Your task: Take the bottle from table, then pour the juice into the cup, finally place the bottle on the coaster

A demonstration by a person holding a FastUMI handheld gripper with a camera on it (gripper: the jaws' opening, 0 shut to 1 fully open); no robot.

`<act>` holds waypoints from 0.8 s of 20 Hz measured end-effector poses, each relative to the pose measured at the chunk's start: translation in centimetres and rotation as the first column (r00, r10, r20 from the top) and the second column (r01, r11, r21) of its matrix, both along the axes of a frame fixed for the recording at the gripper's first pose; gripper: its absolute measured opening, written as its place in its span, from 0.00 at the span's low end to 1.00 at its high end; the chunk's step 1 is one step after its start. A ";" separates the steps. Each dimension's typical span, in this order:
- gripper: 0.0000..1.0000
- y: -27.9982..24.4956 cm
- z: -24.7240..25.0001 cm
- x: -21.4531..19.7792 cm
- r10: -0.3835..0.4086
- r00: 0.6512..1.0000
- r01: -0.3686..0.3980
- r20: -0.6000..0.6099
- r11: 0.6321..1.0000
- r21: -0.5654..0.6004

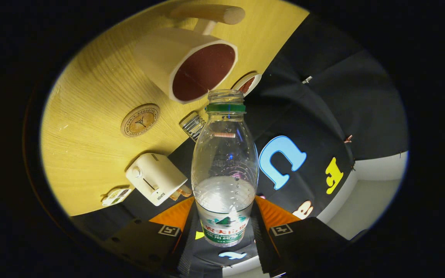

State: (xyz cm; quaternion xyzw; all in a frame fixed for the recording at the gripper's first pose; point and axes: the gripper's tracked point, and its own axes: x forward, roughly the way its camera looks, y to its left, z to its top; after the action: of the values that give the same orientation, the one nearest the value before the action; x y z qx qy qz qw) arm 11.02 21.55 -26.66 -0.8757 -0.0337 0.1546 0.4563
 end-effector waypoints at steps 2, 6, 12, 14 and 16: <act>0.70 -0.2 0.1 0.0 0.010 1.000 -0.010 0.007 1.000 -0.019; 0.69 0.3 0.4 0.0 0.046 0.999 -0.046 0.007 0.998 -0.034; 0.69 0.1 0.5 -0.2 0.040 0.999 -0.040 0.000 0.999 -0.033; 0.69 -0.2 0.7 -0.3 0.031 1.000 -0.031 -0.002 0.999 -0.030; 0.69 -0.5 0.8 -0.4 0.014 1.000 -0.014 -0.008 1.000 -0.013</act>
State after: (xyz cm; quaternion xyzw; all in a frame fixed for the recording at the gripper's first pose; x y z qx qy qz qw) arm 10.67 21.01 -25.81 -0.8777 -0.0372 0.1613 0.4498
